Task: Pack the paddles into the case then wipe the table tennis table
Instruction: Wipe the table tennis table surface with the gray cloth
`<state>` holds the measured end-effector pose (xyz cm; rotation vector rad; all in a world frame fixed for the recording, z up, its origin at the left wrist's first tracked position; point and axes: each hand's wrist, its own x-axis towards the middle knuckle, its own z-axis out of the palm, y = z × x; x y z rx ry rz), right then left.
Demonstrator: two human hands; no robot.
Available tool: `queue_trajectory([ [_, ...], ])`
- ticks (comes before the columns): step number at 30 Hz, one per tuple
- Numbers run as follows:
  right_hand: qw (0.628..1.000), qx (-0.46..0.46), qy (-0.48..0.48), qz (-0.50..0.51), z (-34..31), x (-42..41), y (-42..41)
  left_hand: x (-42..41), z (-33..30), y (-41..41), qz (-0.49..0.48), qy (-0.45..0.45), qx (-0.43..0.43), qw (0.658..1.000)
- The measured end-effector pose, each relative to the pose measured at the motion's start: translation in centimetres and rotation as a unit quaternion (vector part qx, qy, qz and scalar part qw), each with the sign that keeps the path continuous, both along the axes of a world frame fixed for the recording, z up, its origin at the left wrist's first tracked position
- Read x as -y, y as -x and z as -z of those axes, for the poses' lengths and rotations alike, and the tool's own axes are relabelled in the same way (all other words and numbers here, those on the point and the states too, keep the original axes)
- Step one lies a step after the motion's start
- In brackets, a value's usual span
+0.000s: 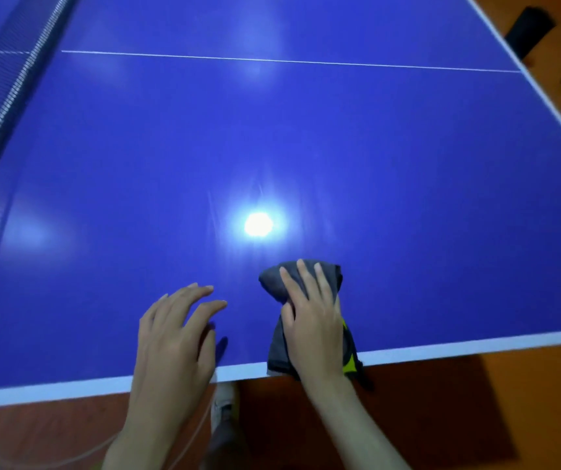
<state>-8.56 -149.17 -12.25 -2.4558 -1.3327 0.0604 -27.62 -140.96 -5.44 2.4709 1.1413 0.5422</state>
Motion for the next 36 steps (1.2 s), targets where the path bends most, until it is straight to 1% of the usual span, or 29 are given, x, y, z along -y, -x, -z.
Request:
queue_trajectory([
  [3, 1.000, 0.002, 0.013, 0.003, 0.1, 4.0, 2.2, 1.3, -0.1, 0.2, -0.004, 0.023, 0.003, 1.000],
  [6, 1.000, 0.007, 0.017, 0.007, 0.2, 4.4, 2.5, 1.2, 0.1, 0.1, -0.006, 0.038, 0.006, 0.999],
  [10, 1.000, -0.002, 0.006, 0.010, 0.1, 1.4, 0.2, -0.3, 1.3, -0.5, 0.008, 0.041, 0.009, 0.999],
  [17, 0.996, -0.053, -0.061, 0.046, 0.2, -8.4, -6.9, -3.2, 2.7, -1.5, 0.029, 0.031, -0.016, 0.999],
  [20, 0.993, -0.074, -0.077, 0.051, 0.4, -9.1, -7.6, -3.6, 3.3, -1.4, 0.030, 0.033, -0.026, 0.999],
  [24, 0.991, -0.087, -0.089, 0.044, -0.1, -7.1, -6.6, -3.5, 3.3, -1.5, 0.029, 0.028, -0.044, 0.998],
  [28, 0.994, -0.094, -0.049, 0.018, -0.3, -0.6, -4.6, -3.3, 3.0, -1.6, 0.024, 0.025, -0.056, 0.998],
  [31, 0.996, -0.089, -0.025, 0.002, -0.4, 3.7, -5.2, -3.3, 2.1, -1.4, 0.027, 0.020, -0.069, 0.997],
  [36, 0.996, -0.083, -0.020, 0.007, -0.5, 4.7, -5.6, -3.5, 0.9, -1.0, 0.027, 0.011, -0.081, 0.996],
])
